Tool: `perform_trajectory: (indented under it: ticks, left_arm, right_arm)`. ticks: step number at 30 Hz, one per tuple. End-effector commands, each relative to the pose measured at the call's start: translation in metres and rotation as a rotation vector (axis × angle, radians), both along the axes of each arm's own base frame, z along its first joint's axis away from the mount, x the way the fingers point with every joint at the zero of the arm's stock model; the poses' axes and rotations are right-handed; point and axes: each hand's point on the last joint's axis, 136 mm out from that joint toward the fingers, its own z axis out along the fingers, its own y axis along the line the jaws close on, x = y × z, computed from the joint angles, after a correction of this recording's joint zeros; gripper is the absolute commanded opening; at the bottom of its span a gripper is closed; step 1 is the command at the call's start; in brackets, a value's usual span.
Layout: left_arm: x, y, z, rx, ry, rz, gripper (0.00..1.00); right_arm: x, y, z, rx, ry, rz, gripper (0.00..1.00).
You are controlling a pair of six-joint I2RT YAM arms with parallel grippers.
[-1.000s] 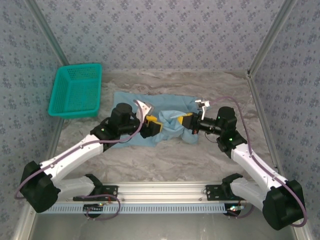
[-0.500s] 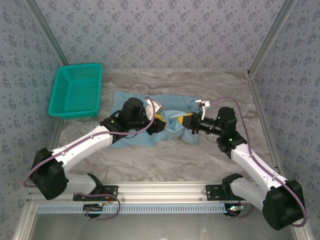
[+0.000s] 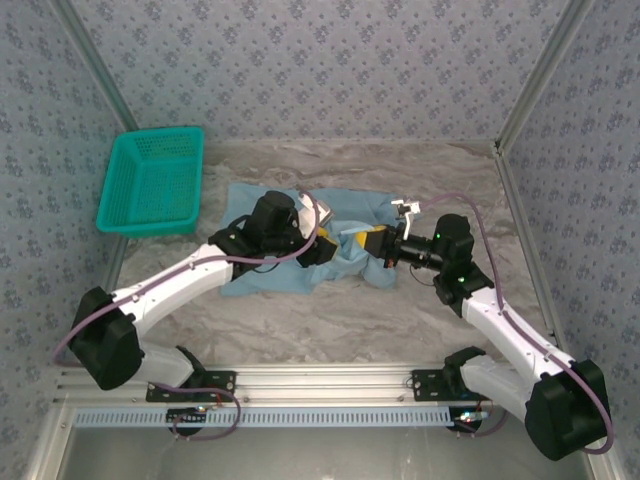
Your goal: Fold the inside-out t-shirt
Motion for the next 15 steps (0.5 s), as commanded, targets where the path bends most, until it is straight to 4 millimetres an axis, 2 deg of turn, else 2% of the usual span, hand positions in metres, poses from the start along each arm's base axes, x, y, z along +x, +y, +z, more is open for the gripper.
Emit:
perform_trajectory:
  ticks: [1,3,5,10,15]
  left_arm:
    - [0.005,-0.003,0.005,0.029,-0.034,0.007,0.47]
    - [0.007,-0.003,0.005,0.036,-0.036,0.011,0.47]
    - [0.006,-0.005,0.008,0.024,-0.041,0.004,0.43]
    - [0.003,-0.006,0.021,-0.035,-0.060,-0.004,0.20]
    - [-0.012,0.000,0.040,-0.131,-0.088,-0.037,0.03]
  right_arm:
    - [0.000,-0.003,0.007,0.020,-0.025,-0.013,0.00]
    - [0.001,-0.003,0.007,0.020,-0.025,-0.013,0.00]
    - [0.001,-0.003,0.005,0.018,-0.020,-0.016,0.00]
    - [0.002,-0.006,0.000,0.004,-0.007,-0.037,0.00]
    - [0.015,-0.022,-0.012,-0.054,0.035,-0.154,0.00]
